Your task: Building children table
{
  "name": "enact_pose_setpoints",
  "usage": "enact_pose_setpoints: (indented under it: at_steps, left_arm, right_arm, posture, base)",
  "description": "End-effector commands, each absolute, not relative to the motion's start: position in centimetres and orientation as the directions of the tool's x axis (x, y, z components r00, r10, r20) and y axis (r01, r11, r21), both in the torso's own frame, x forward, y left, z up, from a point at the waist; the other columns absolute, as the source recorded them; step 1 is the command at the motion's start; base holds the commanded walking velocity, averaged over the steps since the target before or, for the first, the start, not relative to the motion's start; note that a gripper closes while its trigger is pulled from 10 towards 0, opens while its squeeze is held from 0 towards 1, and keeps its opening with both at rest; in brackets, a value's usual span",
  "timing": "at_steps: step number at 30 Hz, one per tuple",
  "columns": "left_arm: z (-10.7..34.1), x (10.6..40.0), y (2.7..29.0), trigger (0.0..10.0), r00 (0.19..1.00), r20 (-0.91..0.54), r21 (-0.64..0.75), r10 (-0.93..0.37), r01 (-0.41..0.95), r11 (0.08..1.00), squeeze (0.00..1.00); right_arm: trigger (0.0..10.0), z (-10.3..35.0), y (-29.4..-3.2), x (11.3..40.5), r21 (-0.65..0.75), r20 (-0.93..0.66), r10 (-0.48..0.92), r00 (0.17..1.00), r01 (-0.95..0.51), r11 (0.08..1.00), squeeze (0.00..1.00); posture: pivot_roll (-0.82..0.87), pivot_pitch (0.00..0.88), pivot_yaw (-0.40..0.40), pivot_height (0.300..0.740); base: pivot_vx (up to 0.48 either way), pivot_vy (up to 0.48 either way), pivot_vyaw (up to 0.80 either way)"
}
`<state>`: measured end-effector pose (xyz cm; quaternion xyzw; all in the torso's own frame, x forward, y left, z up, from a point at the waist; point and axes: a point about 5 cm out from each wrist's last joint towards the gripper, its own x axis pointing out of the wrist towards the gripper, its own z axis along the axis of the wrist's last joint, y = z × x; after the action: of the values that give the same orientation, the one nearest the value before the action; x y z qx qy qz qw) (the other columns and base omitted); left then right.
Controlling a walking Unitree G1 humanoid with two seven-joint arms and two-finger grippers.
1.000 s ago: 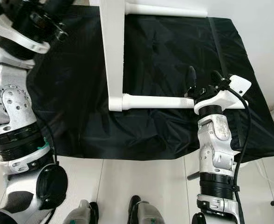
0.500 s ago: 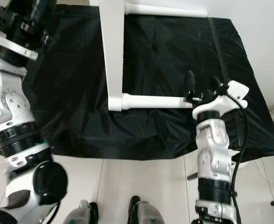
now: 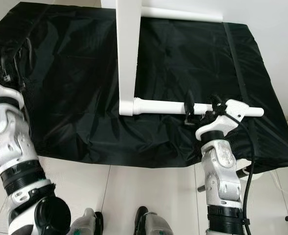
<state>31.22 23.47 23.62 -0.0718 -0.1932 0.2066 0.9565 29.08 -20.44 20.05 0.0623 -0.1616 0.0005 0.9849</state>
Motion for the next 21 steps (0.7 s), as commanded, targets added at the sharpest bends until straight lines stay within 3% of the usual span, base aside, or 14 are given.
enact_pose_setpoints:
  at_steps: [1, 6, 14, 21]
  left_arm:
    - [21.9, 31.8, 20.6, 10.0, 0.933, 0.316, -0.109, 0.172, -0.145, 0.983, 0.0]
    - [21.0, 32.0, 20.1, 10.0, 0.942, 0.297, -0.099, 0.154, -0.13, 0.987, 0.0]
    - [20.2, 32.6, 20.9, 10.0, 0.914, 0.26, -0.15, 0.311, -0.28, 0.948, 0.0]
    - [21.4, 32.8, 22.8, 10.0, 0.827, 0.231, -0.243, 0.512, -0.461, 0.854, 0.0]
  right_arm:
    - [10.0, 19.8, -20.7, 29.0, 0.109, 0.295, -0.041, 0.954, 0.009, 0.994, 0.0]
    - [10.0, 19.9, -20.9, 29.0, 0.091, 0.319, -0.041, 0.947, 0.013, 0.996, 0.0]
    - [10.0, 19.7, -21.3, 28.4, 0.075, 0.317, -0.081, 0.945, 0.06, 0.995, 0.0]
    - [10.0, 19.6, -21.7, 28.2, 0.08, 0.304, -0.128, 0.944, 0.108, 0.991, 0.0]
  posture:
    - [0.08, 0.184, -0.045, 0.74]
    - [0.07, 0.192, -0.047, 0.74]
    - [0.06, 0.21, -0.035, 0.74]
    - [0.07, 0.215, -0.027, 0.74]
  base:
    - [0.0, 0.0, 0.0]
    - [0.0, 0.0, 0.0]
    - [0.0, 0.0, 0.0]
    - [0.0, 0.0, 0.0]
